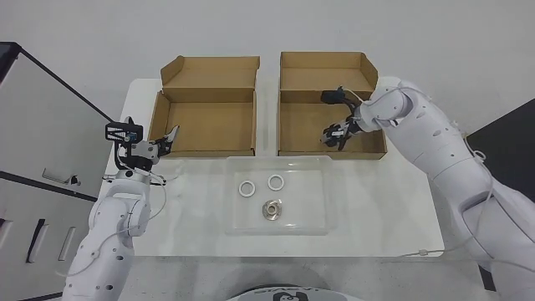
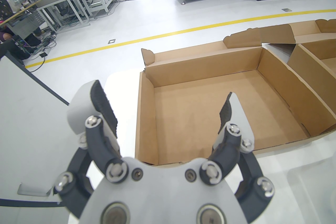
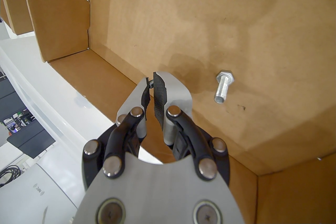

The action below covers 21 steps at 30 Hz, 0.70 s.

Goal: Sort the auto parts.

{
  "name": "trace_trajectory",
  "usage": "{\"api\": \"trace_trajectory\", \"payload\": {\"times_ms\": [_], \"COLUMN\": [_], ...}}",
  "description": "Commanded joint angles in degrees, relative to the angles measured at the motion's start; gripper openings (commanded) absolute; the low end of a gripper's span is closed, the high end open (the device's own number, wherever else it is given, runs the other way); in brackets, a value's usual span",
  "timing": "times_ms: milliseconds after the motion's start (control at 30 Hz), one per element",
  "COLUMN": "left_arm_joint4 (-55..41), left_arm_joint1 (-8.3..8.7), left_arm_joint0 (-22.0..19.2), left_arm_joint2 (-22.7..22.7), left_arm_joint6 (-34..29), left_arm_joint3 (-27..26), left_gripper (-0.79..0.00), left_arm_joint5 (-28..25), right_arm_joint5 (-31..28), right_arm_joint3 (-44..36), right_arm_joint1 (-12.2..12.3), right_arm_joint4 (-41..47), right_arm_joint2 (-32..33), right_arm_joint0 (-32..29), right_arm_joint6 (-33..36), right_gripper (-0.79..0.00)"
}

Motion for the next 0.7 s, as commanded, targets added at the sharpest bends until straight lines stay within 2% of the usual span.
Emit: {"api": "trace_trajectory", "payload": {"times_ms": [0, 67, 100, 167, 667], "left_arm_joint4": [0.0, 0.0, 0.0, 0.0, 0.0], "left_arm_joint1": [0.00, 0.00, 0.00, 0.00, 0.00], "left_arm_joint0": [0.0, 0.0, 0.0, 0.0, 0.0], "left_arm_joint2": [0.0, 0.0, 0.0, 0.0, 0.0], "left_arm_joint6": [0.0, 0.0, 0.0, 0.0, 0.0], "left_arm_joint3": [0.0, 0.0, 0.0, 0.0, 0.0], "left_gripper": [0.000, 0.000, 0.000, 0.000, 0.000], "left_arm_joint5": [0.0, 0.0, 0.0, 0.0, 0.0], "right_arm_joint5": [-0.2, -0.2, -0.1, 0.0, 0.0], "right_arm_joint3": [0.0, -0.3, -0.5, -0.7, -6.5], "right_arm_joint1": [0.0, 0.0, 0.0, 0.1, 1.2], "right_arm_joint4": [0.1, 0.2, 0.1, 0.0, 0.0], "right_arm_joint2": [0.2, 0.4, 0.5, 0.8, 4.5], "right_arm_joint0": [-0.1, -0.2, -0.2, -0.4, -1.1], "right_arm_joint6": [0.0, 0.3, 0.3, 0.3, 0.3], "right_gripper": [-0.674, -0.628, -0.557, -0.471, -0.397]}}
